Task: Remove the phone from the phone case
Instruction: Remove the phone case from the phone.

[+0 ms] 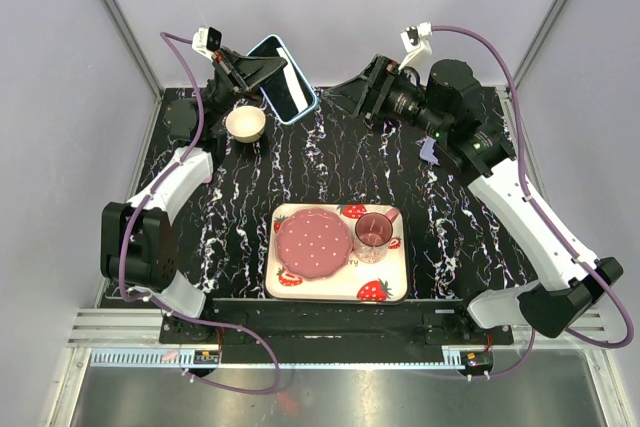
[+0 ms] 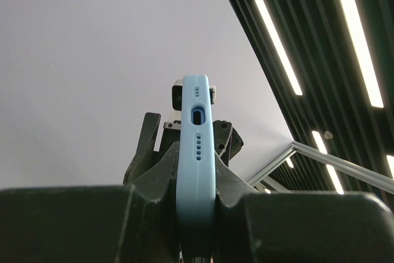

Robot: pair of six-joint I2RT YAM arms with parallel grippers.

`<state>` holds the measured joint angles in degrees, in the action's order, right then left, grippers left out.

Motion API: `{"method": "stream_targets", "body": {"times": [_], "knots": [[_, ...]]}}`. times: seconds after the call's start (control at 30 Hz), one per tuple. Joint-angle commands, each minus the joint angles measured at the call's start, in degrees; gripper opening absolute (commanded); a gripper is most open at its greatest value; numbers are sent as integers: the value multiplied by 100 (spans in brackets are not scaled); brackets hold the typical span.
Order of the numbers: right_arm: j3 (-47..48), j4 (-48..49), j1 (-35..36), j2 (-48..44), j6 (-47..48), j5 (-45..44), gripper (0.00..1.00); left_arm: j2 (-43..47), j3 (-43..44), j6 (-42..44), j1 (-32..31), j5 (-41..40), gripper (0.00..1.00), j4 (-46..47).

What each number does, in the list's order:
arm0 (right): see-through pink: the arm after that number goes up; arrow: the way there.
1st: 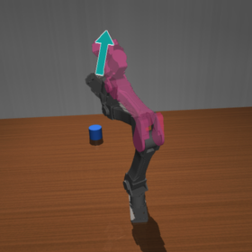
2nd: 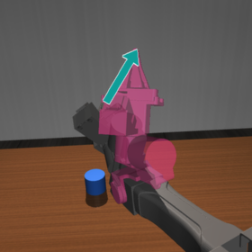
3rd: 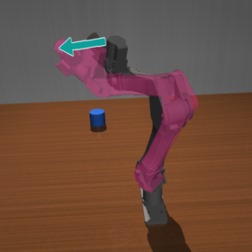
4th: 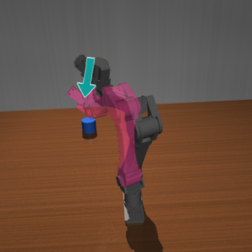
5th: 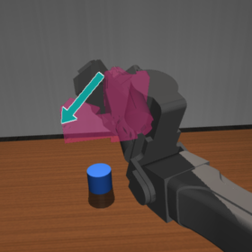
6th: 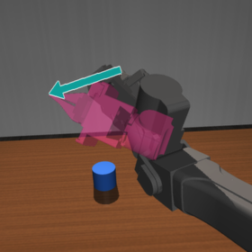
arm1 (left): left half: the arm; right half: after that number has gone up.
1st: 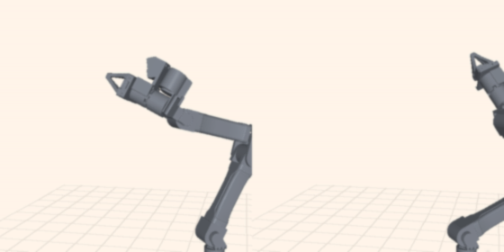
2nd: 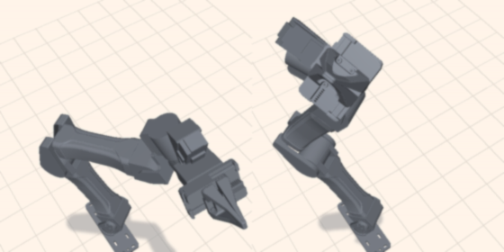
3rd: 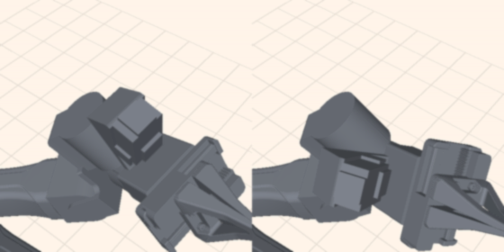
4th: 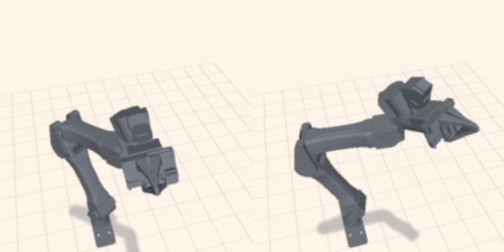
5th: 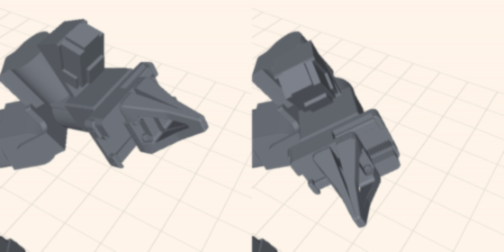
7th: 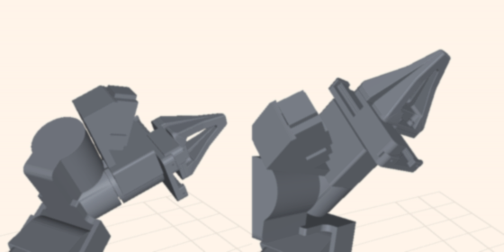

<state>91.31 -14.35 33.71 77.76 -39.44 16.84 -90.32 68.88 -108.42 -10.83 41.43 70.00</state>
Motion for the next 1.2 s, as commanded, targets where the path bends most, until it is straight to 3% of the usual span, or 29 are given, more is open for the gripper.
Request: {"method": "stream_targets", "body": {"times": [0.0,1.17], "knots": [[27,354,91,-6,-29,188,80,261,99,31,11,-126,0,365],[71,-155,258,301,217,-233,78,384,204,-74,2,-153,0,436]]}}
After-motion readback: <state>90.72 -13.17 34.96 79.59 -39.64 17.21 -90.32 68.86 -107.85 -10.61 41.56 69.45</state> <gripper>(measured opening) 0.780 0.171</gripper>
